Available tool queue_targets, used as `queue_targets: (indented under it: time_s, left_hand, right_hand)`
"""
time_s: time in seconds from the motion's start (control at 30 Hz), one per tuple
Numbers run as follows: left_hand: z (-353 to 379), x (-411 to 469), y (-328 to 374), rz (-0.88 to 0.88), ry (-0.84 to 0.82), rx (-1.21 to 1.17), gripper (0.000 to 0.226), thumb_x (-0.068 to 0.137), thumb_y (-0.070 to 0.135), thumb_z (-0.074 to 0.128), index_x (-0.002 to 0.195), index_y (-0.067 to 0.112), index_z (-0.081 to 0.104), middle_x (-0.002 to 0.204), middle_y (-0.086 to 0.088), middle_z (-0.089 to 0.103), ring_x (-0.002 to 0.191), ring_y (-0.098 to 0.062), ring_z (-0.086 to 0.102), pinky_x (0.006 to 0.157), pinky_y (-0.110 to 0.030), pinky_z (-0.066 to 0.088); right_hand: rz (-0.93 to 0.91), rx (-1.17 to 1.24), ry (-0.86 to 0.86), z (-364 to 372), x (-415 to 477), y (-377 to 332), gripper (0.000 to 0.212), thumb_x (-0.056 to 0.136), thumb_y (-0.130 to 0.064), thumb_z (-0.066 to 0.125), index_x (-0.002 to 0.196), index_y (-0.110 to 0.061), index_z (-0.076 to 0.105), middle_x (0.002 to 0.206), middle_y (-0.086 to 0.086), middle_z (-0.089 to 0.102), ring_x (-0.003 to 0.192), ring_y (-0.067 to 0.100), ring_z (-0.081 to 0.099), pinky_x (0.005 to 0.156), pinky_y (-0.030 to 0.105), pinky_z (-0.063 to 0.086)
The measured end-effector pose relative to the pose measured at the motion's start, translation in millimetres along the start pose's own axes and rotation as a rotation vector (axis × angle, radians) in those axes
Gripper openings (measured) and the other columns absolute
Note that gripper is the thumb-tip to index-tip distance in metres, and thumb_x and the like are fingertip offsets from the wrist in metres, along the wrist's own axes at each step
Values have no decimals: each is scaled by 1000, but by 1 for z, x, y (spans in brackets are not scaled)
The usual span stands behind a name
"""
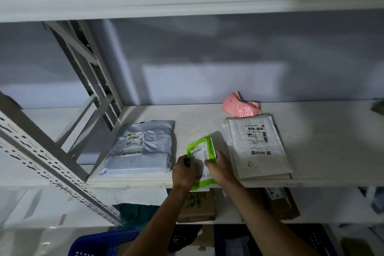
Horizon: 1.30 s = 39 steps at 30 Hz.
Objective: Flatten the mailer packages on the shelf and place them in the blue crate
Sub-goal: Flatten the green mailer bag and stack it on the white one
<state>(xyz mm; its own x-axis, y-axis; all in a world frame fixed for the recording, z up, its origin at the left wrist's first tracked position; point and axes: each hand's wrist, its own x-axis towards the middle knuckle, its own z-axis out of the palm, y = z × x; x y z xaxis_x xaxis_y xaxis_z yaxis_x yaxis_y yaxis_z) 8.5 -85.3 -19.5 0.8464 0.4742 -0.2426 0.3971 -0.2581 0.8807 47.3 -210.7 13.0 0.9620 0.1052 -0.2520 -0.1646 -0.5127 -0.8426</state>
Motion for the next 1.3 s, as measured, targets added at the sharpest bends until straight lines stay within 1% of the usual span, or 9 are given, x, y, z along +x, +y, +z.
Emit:
queue_targets:
  time_s: [0.17,0.33,0.5,0.6,0.77,0.87,1.0,1.13,1.3]
  left_hand:
    - [14,-13,43,-15,-30,-60,44,93,42,63,129,18,55,111,-6,72,94,-24,70,85,-42,59]
    - [53,-12,83,203,-101,44,57,87,48,53,140,29,49,122,-8,67,100,-26,68,87,-46,58]
    - [96,-7,110,398,-173,285,52,99,31,52,150,30,40,126,-14,54,111,-34,60,97,-42,53]
    - [121,0,111,549,-207,515,52,101,36,48,150,28,35,139,-15,47,121,-38,54,97,-44,52]
    - [136,3,102,753,-182,654,48,98,34,52,144,23,44,149,-15,39,125,-35,46,97,-48,52]
    - [145,13,89,907,-229,745,57,100,35,36,151,12,41,161,-15,32,146,-34,33,110,-48,41]
    - [150,24,71,975,-264,801,63,102,39,24,156,6,29,163,-13,26,153,-30,21,118,-50,32]
    - [150,23,61,1011,-232,812,63,105,42,30,159,10,23,166,-9,18,155,-26,12,122,-49,25]
    - [153,27,50,1019,-241,831,63,107,42,29,160,13,16,168,-5,9,156,-23,2,125,-47,17]
  right_hand:
    - [-106,-12,102,-36,-1,-7,30,96,-10,58,126,-10,54,116,3,68,87,21,64,64,23,49]
    - [-120,-45,283,-92,12,2,39,94,-10,61,132,-9,50,123,11,68,94,26,66,65,25,43]
    - [-142,-169,375,-130,31,19,59,92,-17,61,146,-17,37,135,12,60,112,35,63,81,34,50]
    - [-122,-287,363,-143,43,31,64,93,-17,58,152,-17,32,143,17,45,117,41,58,86,41,49]
    - [-211,-580,323,-150,52,53,62,95,-27,56,152,-12,35,153,20,32,138,40,38,103,50,46]
    - [-422,-738,269,-142,60,66,57,97,-32,47,145,0,46,153,26,40,143,42,39,108,57,44]
    - [-453,-812,199,-131,68,79,61,90,-16,68,141,9,47,147,30,46,138,45,45,102,59,49]
    - [-474,-906,200,-128,67,87,59,102,-31,33,147,7,40,153,29,39,144,43,36,109,57,44]
    - [-490,-972,203,-125,73,98,59,107,-31,21,150,7,33,159,28,29,149,41,26,116,56,36]
